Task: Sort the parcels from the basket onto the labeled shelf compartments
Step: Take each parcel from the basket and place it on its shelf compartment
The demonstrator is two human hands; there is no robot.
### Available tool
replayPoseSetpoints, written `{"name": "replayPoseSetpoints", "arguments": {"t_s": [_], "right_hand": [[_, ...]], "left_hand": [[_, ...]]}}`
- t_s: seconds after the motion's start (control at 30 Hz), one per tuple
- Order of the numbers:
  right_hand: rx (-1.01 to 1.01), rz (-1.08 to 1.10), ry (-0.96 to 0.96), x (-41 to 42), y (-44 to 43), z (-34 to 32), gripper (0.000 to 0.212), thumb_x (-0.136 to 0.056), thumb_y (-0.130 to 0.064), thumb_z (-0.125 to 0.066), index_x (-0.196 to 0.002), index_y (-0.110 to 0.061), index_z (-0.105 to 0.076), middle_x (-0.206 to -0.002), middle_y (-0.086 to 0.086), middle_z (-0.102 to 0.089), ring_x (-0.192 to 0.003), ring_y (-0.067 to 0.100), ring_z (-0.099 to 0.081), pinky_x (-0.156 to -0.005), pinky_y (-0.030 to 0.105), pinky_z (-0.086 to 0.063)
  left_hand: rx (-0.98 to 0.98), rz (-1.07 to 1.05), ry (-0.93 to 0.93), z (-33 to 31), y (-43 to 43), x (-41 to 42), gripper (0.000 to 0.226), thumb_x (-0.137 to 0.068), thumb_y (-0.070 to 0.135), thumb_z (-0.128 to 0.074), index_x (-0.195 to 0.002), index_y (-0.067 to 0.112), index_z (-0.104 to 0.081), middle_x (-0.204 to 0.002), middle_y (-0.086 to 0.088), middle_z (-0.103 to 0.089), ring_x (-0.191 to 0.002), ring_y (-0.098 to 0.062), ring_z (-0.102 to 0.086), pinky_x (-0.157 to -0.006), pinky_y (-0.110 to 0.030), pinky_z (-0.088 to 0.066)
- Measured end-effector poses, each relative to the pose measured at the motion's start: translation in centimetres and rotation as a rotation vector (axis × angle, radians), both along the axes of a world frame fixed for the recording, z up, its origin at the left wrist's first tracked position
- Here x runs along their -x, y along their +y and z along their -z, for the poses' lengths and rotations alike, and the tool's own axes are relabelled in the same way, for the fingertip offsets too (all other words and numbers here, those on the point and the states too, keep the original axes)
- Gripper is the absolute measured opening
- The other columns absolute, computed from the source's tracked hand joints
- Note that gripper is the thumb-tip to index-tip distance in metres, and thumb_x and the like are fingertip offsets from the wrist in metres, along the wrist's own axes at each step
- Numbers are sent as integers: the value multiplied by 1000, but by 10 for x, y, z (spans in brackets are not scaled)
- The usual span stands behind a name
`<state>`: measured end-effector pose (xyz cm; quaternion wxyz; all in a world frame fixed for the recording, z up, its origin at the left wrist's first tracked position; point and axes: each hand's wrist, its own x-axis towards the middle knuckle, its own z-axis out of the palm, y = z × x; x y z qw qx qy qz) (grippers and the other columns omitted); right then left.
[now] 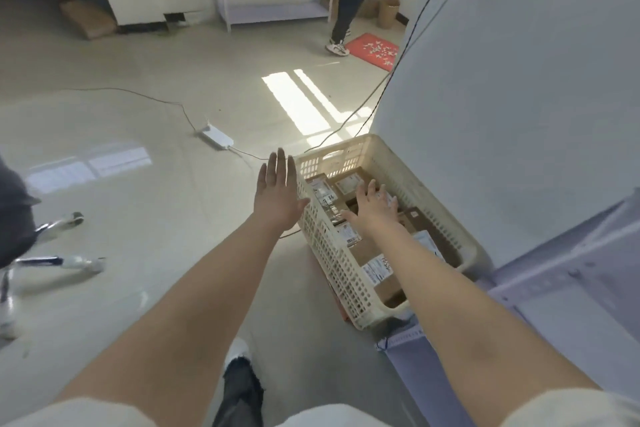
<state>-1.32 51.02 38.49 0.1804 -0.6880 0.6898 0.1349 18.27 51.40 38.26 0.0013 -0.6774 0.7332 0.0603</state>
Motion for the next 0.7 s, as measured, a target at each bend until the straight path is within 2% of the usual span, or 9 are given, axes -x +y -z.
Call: {"name": "replayPoseSetpoints", "arguments": {"t_s": [0.17, 0.3, 0.43, 0.57, 0.7], "right_hand": [[-45, 146, 14, -7, -73, 16, 83, -100, -56, -31, -154, -14, 14, -162, 13, 17, -149, 35, 14, -119, 53, 3], [-48, 273, -48, 4, -118, 32, 81, -100, -55, -31, -155, -15, 14, -162, 13, 16, -149, 34, 14, -120, 51, 3], [-135, 395, -130, 31, -149, 63, 79, -100, -54, -32, -156, -17, 11, -163, 8, 14, -149, 33, 14, -121, 52, 1], [-218, 492, -219, 66, -181, 94, 77, -101, -50, -35, -156, -17, 8, -164, 7, 12, -150, 32, 10, -122, 51, -8], [-213, 620, -304, 94, -207, 119, 74, -103, -44, -35, -156, -15, 6, -164, 8, 8, -150, 33, 6, -121, 48, -12]], "left_hand": [[-21, 174, -34, 8, -104, -3, 88, -98, 56, -32, -150, 4, 17, -156, -17, 25, -145, -31, 22, -118, -43, 13], [-67, 291, -88, 21, -175, 13, 87, -98, 56, -29, -150, 5, 19, -156, -16, 27, -145, -31, 22, -118, -44, 12], [-158, 424, -150, 45, -230, 50, 88, -98, 57, -28, -149, 4, 21, -155, -16, 29, -145, -30, 24, -120, -45, 9], [-245, 508, -147, 70, -283, 99, 87, -99, 55, -27, -147, 5, 26, -152, -17, 34, -142, -31, 28, -120, -47, 8], [-281, 600, -193, 99, -324, 145, 86, -99, 54, -24, -146, 5, 27, -153, -16, 33, -143, -30, 27, -120, -46, 6]]}}
